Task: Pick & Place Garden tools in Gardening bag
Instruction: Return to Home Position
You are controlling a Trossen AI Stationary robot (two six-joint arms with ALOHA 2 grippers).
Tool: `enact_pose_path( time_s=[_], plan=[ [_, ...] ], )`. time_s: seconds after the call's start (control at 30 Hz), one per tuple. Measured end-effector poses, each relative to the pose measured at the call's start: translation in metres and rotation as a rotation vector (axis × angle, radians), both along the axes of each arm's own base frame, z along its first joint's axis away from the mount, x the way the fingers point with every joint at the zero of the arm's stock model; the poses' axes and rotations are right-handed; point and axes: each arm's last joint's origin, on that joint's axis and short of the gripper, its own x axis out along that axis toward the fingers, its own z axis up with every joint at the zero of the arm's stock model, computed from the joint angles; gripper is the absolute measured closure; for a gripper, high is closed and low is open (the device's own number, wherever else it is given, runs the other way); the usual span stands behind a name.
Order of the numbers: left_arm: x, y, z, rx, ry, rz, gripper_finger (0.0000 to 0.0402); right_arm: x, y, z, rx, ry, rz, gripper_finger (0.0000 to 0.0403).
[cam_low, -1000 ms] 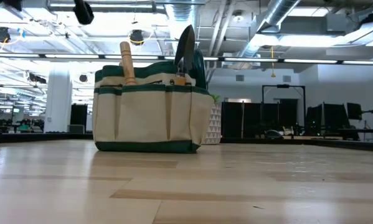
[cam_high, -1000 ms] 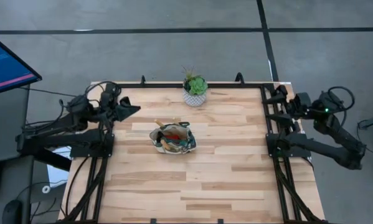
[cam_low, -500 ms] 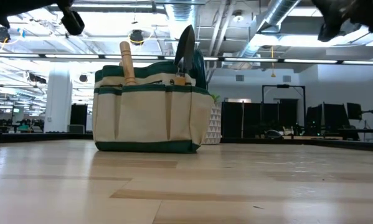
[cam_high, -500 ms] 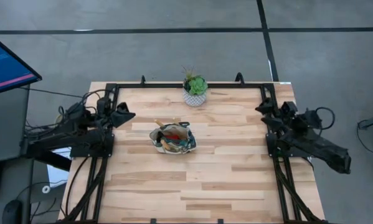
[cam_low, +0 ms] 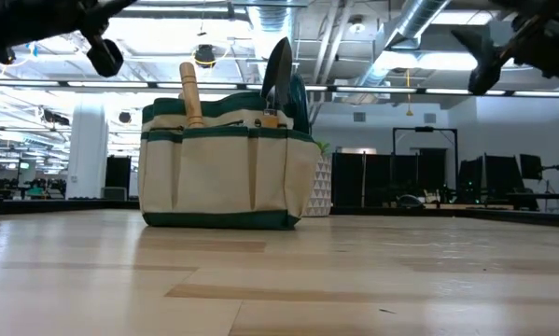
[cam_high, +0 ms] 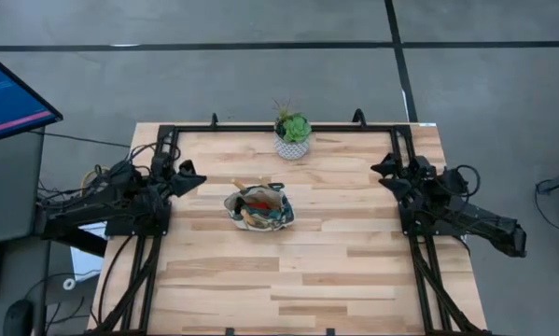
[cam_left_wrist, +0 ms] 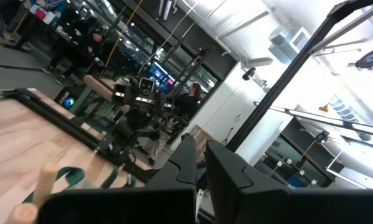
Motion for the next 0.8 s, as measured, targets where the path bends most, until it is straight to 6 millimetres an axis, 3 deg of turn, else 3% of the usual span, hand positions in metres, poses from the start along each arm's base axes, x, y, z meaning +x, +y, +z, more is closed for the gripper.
enact_pose_path(
  time_s=[0.27, 0.53, 0.7, 0.8],
  plan=[
    [0.005, 0.002, -0.015, 0.008, 0.050, 0.020, 0.0400, 0.005, -0.002, -0.010, 0.091, 0.093, -0.034, 0.0149],
    [0.008, 0.003, -0.017, -0.001, 0.069, 0.021, 0.0399, 0.007, -0.003, -0.016, 0.192, 0.150, 0.018, 0.0149],
    [0.009, 0.003, -0.017, 0.027, 0.074, 0.029, 0.0398, 0.007, -0.002, -0.015, 0.180, 0.147, 0.024, 0.0149],
    [0.008, 0.002, -0.017, 0.143, 0.072, 0.040, 0.0398, 0.007, 0.003, -0.014, 0.014, 0.154, 0.097, 0.0149]
  ],
)
